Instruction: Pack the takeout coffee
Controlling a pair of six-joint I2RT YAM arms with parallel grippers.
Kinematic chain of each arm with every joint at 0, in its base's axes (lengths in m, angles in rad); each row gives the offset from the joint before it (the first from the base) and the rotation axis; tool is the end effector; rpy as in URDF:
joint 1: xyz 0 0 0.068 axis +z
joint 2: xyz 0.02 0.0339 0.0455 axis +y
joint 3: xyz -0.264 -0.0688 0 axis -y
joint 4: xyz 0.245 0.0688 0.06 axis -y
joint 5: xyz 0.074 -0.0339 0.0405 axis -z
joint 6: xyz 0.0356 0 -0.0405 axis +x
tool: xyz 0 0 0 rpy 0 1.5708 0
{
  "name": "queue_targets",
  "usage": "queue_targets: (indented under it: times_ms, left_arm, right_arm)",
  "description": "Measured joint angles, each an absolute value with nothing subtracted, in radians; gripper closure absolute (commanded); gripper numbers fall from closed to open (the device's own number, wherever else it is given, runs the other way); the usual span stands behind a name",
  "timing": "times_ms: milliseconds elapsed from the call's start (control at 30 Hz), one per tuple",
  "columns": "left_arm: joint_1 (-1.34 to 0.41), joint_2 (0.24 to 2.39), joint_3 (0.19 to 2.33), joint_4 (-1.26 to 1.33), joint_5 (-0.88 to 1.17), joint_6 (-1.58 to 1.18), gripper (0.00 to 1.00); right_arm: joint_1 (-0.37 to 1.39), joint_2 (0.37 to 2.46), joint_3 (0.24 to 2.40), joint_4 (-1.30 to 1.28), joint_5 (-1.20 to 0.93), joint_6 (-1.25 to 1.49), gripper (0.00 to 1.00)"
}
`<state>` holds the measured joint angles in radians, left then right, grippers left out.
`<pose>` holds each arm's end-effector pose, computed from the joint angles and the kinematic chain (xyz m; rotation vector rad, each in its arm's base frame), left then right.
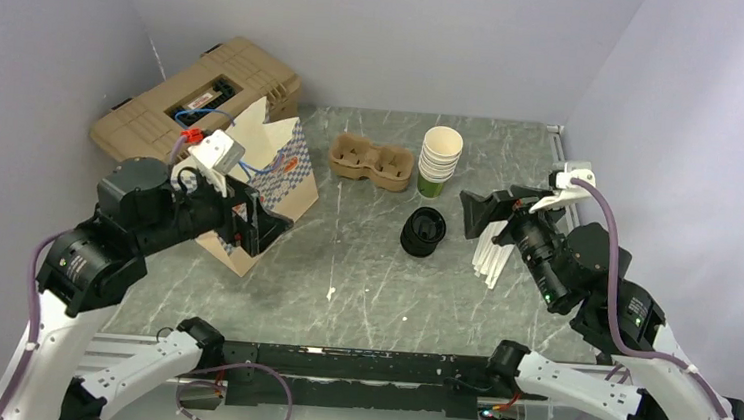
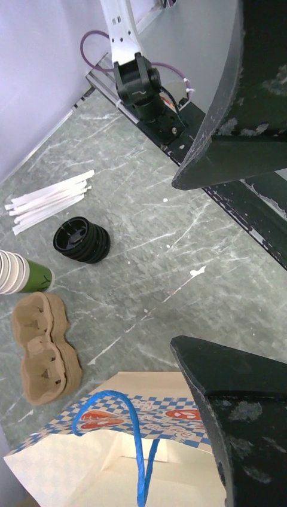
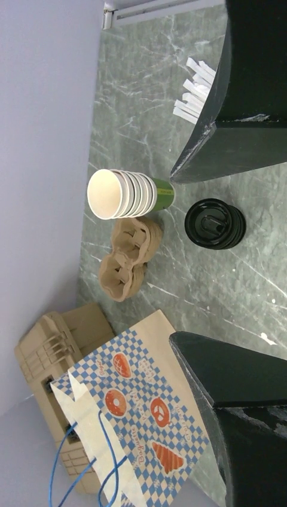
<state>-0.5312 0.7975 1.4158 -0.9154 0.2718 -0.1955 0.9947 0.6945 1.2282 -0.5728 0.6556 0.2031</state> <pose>0.0848 -0.0609 0.4616 0.5113 1.8571 -0.7487 0.0725 0.0718 0.4548 -0.1288 1.6113 0.4013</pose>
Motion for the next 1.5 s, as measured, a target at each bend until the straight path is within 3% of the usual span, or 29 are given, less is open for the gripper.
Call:
queue_targets:
  times_ms: [500, 800, 1133, 1500]
  left_arm:
    - [-0.532, 0.830, 1.309, -0.857, 0.218, -0.150, 0.01]
    - [-0.532, 0.771, 1.153, -0.727, 0.294, -0.098, 0.01]
    - [-0.532, 0.750, 1.053, -0.622, 0.299, -0.089, 0.01]
    - [-0.532, 0.756, 1.008, -0.609, 0.298, -0.091, 0.01]
  right_arm:
    - [0.995, 0.789, 1.338, -0.653, 0.712, 0.160, 0.02]
    - [0.982, 1.082, 1.605, -0.756, 0.747, 0.135, 0.08]
    - [0.746, 1.389, 1.811, -0.865, 0.519, 0.119, 0.16]
    - [0.553, 1.583, 1.892, -0.894, 0.308, 0.117, 0.36]
